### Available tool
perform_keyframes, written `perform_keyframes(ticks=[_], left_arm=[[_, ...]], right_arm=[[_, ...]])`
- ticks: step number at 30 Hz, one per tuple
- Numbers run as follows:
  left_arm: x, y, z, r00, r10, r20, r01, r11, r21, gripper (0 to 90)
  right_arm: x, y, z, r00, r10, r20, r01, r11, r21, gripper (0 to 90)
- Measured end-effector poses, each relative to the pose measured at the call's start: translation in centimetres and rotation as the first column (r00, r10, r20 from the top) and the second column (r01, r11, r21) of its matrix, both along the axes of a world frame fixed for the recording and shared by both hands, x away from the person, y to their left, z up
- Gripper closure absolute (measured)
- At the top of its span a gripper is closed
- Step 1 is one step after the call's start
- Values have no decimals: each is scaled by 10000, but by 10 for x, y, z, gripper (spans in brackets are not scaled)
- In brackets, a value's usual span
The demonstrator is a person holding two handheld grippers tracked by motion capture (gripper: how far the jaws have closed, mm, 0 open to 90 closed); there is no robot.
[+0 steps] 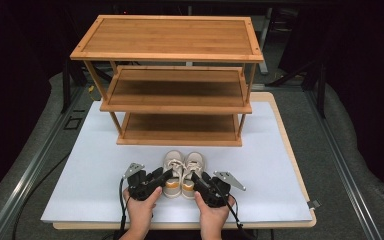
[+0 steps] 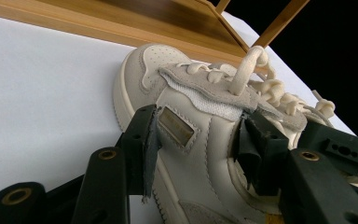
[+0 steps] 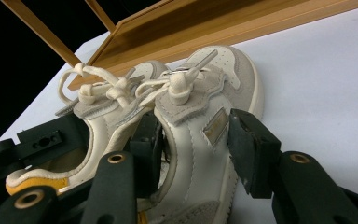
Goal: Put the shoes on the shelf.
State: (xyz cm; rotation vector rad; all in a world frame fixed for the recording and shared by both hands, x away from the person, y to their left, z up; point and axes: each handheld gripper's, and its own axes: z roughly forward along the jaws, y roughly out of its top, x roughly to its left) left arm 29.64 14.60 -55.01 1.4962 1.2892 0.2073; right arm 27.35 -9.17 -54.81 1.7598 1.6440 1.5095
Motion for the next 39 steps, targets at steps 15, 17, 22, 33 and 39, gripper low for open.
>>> perform_keyframes(ticks=[15,17,22,33,39], left_arm=[[1,3,2,9999,79,-116,-80,9999,-98,520],[0,4,2,9999,87,-116,-88,9999,-109,521],[1,4,4,9999,78,-116,-80,9999,-132,521],[1,4,12,10000,41,-10,-42,9999,-91,521],[1,5,17,10000,5,23,-4,9999,-122,522]], right_arm=[[3,1,4,9997,167,-150,-166,9999,42,559],[2,2,5,9995,154,-260,-156,9999,-74,560],[2,2,7,9995,176,-243,-178,9998,-84,559],[2,2,12,9998,175,13,-176,9998,79,560],[2,1,18,9993,356,-127,-356,9994,3,560]])
